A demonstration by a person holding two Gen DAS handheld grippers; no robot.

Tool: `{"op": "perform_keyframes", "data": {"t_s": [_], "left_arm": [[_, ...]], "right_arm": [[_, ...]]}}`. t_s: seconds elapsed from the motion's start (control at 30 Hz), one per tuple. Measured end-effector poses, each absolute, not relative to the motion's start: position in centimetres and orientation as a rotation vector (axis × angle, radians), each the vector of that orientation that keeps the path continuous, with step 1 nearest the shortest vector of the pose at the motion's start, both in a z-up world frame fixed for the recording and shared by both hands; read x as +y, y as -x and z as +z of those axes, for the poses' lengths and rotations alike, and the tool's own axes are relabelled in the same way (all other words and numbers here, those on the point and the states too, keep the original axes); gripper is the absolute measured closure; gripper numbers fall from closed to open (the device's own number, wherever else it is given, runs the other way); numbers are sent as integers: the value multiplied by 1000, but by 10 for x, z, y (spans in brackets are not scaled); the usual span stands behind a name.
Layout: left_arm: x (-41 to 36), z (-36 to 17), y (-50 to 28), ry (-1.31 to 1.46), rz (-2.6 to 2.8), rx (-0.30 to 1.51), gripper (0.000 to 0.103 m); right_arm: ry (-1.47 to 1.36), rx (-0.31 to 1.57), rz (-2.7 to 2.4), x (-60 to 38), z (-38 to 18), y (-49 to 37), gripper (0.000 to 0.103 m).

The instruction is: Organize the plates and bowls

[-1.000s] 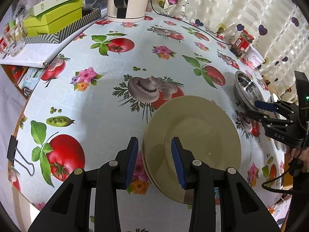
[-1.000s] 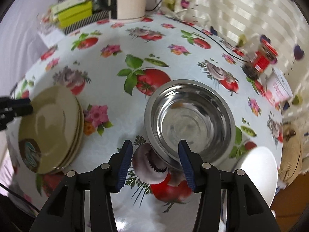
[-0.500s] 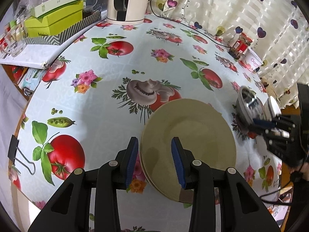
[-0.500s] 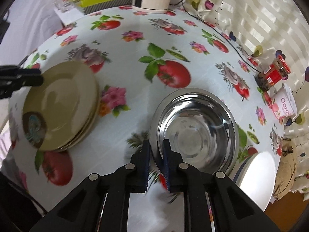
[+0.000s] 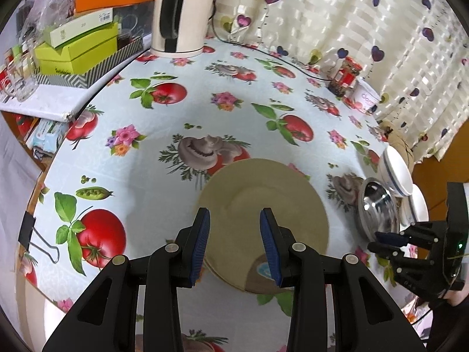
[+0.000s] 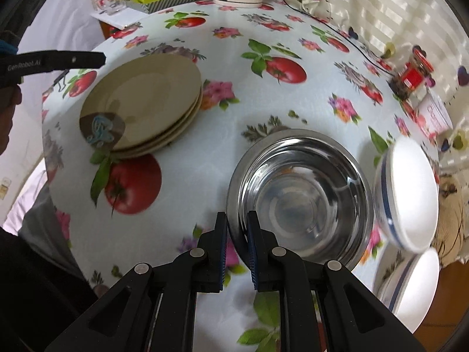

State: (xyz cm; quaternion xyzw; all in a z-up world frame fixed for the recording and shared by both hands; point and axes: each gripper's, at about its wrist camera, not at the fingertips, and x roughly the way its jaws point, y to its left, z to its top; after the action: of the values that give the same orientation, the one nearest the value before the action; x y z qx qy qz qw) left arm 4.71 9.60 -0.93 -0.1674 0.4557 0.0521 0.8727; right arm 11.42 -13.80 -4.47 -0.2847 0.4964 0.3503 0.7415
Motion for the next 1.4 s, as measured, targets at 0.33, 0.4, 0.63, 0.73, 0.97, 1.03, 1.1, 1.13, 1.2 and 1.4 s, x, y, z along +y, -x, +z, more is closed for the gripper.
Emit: {"op": "perform_keyframes", "data": {"t_s": [0.33, 0.4, 0.63, 0.73, 0.97, 1.03, 1.1, 1.13, 1.2, 1.4], "left_arm": [[69, 4, -39, 327, 36, 931, 66], [64, 6, -38, 325, 20, 929, 66], [50, 8, -41, 330, -33, 934, 66], [46, 7, -44, 332, -48, 940, 66], [31, 9, -55, 319, -93, 942, 66], [27, 10, -60, 313, -107, 943, 66], [22, 10, -66, 307, -115, 945, 66], [20, 10, -68, 304, -120, 947, 66], [18, 10, -71, 301, -126, 952, 66], [31, 5, -69, 313, -61, 949, 66]], "right_arm": [[514, 1075, 752, -157, -33, -96, 75], [481, 1064, 747, -162, -28, -94, 75], [315, 1025, 656, -196, -9, -94, 75], [246, 1010, 617, -211, -1, -95, 75], [113, 991, 532, -240, 9, -102, 75], [90, 989, 518, -245, 10, -105, 75], [71, 989, 508, -249, 11, -109, 75], [64, 986, 500, -251, 12, -112, 75], [51, 984, 489, -255, 12, -116, 75], [27, 1002, 480, -264, 5, -122, 75]]}}
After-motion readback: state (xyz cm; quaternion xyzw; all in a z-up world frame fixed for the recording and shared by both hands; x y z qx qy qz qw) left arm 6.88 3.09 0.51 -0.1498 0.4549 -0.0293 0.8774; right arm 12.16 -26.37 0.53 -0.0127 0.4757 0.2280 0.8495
